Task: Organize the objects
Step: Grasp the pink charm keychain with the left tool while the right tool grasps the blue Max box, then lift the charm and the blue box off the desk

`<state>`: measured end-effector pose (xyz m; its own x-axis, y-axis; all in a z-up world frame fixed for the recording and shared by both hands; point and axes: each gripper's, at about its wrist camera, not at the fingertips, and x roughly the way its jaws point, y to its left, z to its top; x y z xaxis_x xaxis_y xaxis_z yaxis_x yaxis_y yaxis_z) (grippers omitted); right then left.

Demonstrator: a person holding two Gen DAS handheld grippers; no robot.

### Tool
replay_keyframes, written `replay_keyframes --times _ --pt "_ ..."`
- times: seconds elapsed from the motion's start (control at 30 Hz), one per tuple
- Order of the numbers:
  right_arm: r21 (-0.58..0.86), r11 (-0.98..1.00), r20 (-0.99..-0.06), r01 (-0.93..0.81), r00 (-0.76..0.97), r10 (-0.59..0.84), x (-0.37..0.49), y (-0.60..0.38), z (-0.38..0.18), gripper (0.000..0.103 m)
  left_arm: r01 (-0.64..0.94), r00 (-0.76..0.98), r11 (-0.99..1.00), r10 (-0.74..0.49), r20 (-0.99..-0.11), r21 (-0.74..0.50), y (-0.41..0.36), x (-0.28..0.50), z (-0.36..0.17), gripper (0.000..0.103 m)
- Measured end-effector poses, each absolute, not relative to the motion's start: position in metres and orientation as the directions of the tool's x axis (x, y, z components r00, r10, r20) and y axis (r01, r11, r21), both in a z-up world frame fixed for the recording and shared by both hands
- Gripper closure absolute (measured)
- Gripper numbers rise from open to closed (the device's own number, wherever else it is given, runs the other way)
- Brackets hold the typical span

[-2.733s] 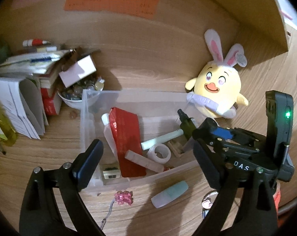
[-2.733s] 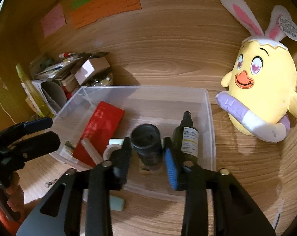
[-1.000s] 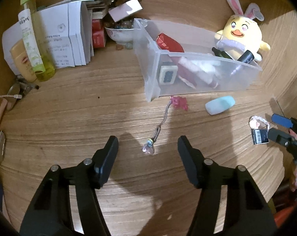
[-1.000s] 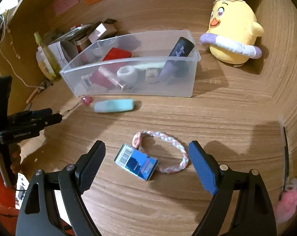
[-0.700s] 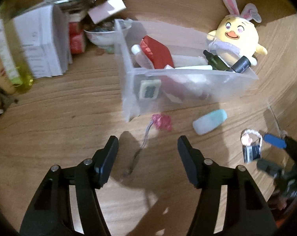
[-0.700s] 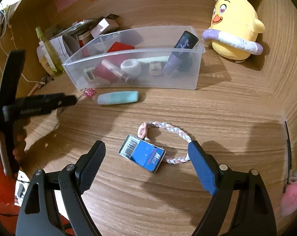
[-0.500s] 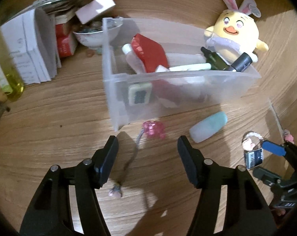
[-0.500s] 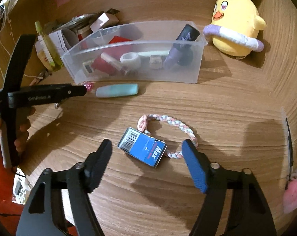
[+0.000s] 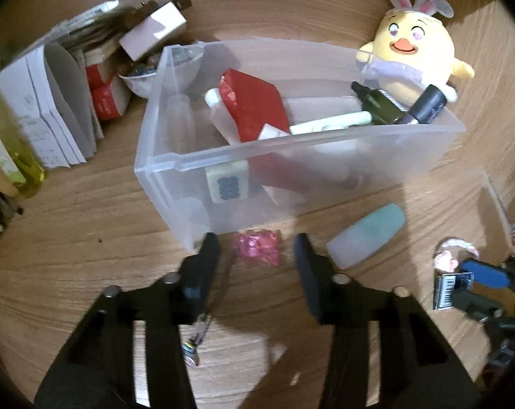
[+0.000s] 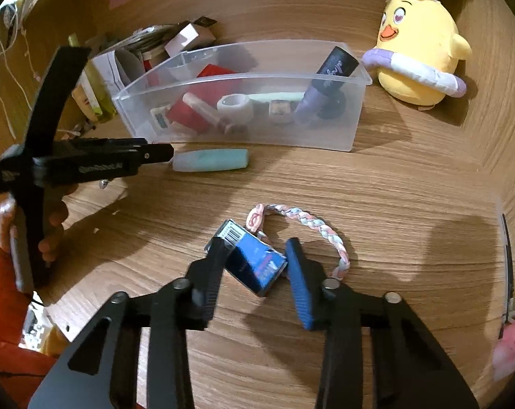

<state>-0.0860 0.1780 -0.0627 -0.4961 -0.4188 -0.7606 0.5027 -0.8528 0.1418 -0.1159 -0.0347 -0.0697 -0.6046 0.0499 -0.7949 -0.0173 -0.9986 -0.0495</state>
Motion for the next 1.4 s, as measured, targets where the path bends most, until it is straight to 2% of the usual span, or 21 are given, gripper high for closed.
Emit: replay_keyframes --times 0.03,0.1,0.3,0.87,0.97,1.1,1.4 --pt "0.156 -0.851 -0.759 0.501 -0.491 -0.428 -0.087 0.180 -0.062 0.077 -0.019 -0.607 -0.998 0.056 -0.793 -0.056 -0.035 -0.115 -0.069 0.072" --pt "0.172 -0.853 -0.756 0.493 -0.489 -0.435 -0.089 0.183 -0.061 0.081 -0.013 -0.609 -0.998 0.059 -0.791 -0.064 -0.038 -0.116 -0.069 0.078" --pt "0.192 -0.849 -0.747 0.492 -0.487 -0.451 -0.089 0.186 -0.057 0.087 -0.030 -0.606 -0.995 0.095 -0.790 -0.097 -0.041 -0.110 -0.068 0.078" --pt "0.162 -0.801 -0.774 0.576 -0.430 -0.466 -0.079 0.168 -0.057 0.088 -0.064 -0.665 -0.984 0.166 -0.728 -0.166 -0.043 -0.063 -0.037 0.078" --pt "0.137 -0.797 -0.777 0.589 -0.434 -0.455 -0.079 0.162 -0.058 0.083 -0.060 -0.668 -0.983 0.169 -0.725 -0.174 -0.045 -0.057 -0.036 0.078" --pt "0.118 -0.798 -0.773 0.591 -0.450 -0.448 -0.082 0.158 -0.057 0.064 -0.052 -0.677 -0.981 0.173 -0.715 -0.188 -0.050 -0.052 -0.035 0.078" --pt "0.101 -0.770 -0.777 0.630 -0.433 -0.457 -0.079 0.154 -0.059 0.062 -0.048 -0.667 -0.974 0.196 -0.719 -0.221 -0.052 -0.051 -0.043 0.078"
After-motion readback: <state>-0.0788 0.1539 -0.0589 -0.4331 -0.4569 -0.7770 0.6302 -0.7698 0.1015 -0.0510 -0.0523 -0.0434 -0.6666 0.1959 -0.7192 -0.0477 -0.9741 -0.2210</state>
